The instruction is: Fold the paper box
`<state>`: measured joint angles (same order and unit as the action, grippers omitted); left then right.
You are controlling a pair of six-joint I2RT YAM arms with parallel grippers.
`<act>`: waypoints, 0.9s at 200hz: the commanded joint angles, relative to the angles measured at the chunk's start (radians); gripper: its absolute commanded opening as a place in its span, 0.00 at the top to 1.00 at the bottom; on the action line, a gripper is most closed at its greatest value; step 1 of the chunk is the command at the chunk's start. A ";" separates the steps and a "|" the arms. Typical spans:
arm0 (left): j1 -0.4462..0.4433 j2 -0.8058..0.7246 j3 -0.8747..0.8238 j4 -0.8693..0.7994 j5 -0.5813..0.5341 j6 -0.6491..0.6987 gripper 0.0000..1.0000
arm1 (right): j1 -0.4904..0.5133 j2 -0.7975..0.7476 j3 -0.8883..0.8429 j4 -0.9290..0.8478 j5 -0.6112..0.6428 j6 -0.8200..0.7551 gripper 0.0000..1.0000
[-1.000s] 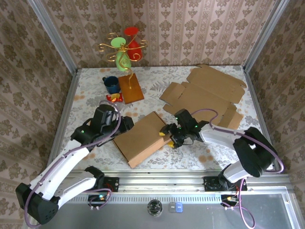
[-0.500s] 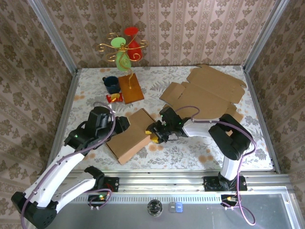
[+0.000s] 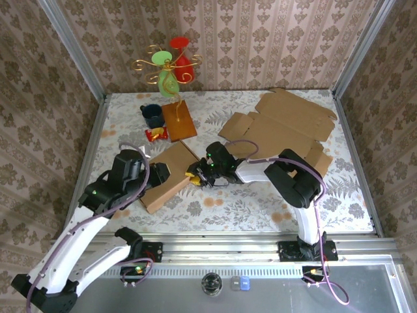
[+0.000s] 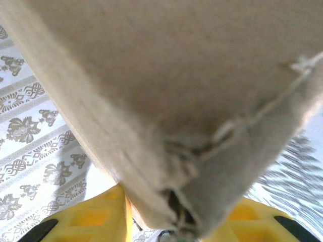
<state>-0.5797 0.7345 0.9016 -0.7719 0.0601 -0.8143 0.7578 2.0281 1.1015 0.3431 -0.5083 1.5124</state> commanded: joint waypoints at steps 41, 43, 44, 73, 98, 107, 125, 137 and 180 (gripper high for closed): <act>0.034 -0.012 0.051 -0.047 -0.021 0.035 0.72 | 0.037 0.164 0.146 -0.118 0.026 -0.044 0.67; 0.034 -0.012 0.050 -0.048 -0.020 0.036 0.72 | 0.038 0.167 0.153 -0.120 0.026 -0.046 0.67; 0.034 -0.012 0.050 -0.048 -0.021 0.035 0.72 | 0.038 0.168 0.157 -0.122 0.025 -0.048 0.67; 0.035 -0.010 0.054 -0.040 -0.029 0.037 0.72 | 0.038 0.221 0.243 -0.181 0.003 -0.077 0.68; 0.035 0.001 0.068 -0.032 -0.029 0.047 0.72 | 0.038 0.214 0.248 -0.205 0.004 -0.091 0.67; 0.035 0.007 0.073 -0.021 -0.024 0.053 0.72 | 0.038 0.204 0.250 -0.218 0.006 -0.102 0.65; 0.031 0.024 0.091 0.017 -0.008 0.087 0.72 | 0.036 0.167 0.242 -0.234 0.014 -0.124 0.55; 0.015 0.047 0.118 0.038 -0.015 0.122 0.72 | 0.031 0.128 0.225 -0.229 0.027 -0.136 0.49; -0.046 0.188 0.239 0.131 -0.047 0.240 0.69 | -0.013 -0.099 0.122 -0.267 0.099 -0.217 0.31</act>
<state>-0.5991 0.8593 1.0691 -0.7326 0.0425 -0.6685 0.7799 2.0720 1.2598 0.1635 -0.4778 1.3666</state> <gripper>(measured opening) 0.300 0.667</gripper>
